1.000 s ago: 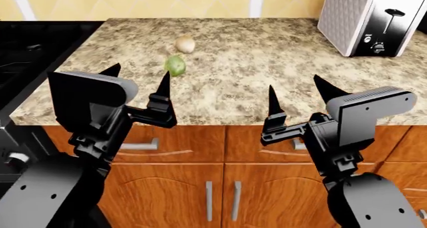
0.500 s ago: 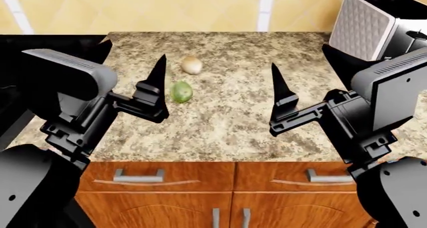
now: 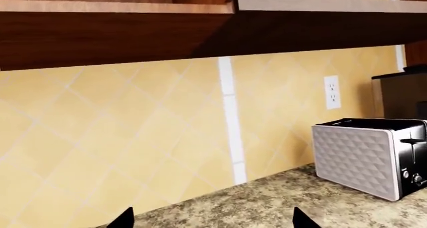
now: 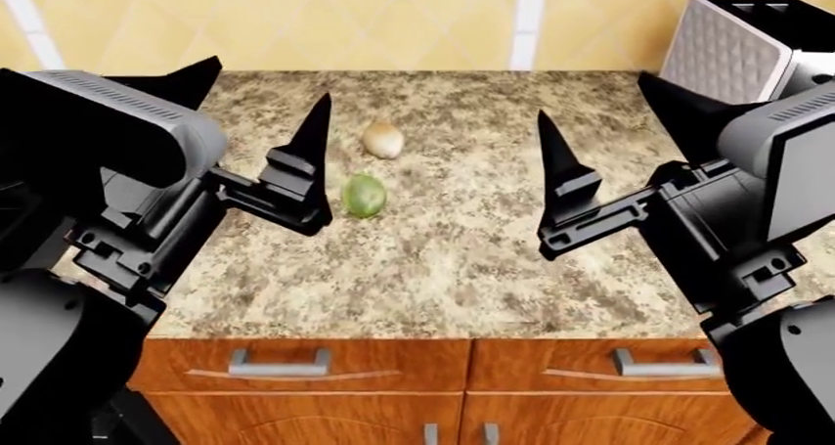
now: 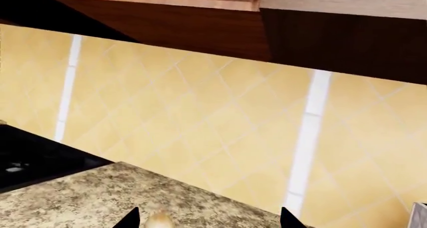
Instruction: Pick the radish, potato from the counter and place them in the cabinet. Then close the cabinet.
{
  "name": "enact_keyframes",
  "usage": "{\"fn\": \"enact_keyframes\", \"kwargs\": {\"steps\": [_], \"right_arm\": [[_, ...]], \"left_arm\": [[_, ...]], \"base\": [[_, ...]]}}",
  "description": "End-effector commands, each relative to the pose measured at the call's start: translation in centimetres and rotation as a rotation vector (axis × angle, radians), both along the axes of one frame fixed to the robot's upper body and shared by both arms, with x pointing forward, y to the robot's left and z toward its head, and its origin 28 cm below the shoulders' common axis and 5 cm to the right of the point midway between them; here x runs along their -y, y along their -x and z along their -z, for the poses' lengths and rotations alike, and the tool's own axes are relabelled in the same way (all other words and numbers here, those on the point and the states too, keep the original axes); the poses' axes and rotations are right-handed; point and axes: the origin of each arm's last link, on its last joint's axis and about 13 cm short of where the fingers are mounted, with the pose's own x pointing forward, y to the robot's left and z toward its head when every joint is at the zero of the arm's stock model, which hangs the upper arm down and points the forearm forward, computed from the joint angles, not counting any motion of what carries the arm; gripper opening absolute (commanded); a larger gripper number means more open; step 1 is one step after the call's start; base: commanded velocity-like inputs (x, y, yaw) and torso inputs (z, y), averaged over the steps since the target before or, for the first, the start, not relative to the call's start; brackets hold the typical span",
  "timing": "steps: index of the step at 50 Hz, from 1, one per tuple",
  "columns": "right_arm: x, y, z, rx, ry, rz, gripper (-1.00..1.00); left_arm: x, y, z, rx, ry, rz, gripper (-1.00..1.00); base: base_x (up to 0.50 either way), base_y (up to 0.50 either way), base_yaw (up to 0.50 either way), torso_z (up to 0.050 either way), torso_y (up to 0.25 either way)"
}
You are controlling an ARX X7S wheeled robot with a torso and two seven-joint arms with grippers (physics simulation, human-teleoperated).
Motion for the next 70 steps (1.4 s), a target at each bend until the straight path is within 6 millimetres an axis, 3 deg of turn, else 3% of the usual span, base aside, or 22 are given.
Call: {"fn": "enact_keyframes", "kwargs": {"steps": [1,26,42,59,70], "right_arm": [[0.2,0.1,-0.7,-0.013,-0.007,-0.030,1.00],[0.5,0.2,-4.8,-0.067,0.056,-0.117,1.00],[0.3,-0.2,-5.0,-0.075,0.070,-0.138,1.00],[0.6,-0.8,-5.2,-0.113,0.069,-0.120,1.00],[0.9,-1.2,-5.3,-0.140,0.025,-0.114,1.00]], "left_arm": [[-0.1,-0.2,-1.1,0.005,-0.031,0.005,1.00],[-1.0,0.1,-3.1,0.004,-0.138,0.011,1.00],[-1.1,-0.2,-3.3,0.001,-0.167,-0.008,1.00],[-0.9,-0.5,-3.5,-0.013,-0.215,0.000,1.00],[-0.2,-0.7,-4.1,-0.010,-0.234,0.024,1.00]], "base": [[0.21,0.00,0.00,0.050,0.000],[0.09,0.00,0.00,0.050,0.000],[0.12,-0.14,0.00,0.044,0.000],[0.10,0.01,0.49,0.000,0.000],[0.18,0.02,0.00,0.000,0.000]]}}
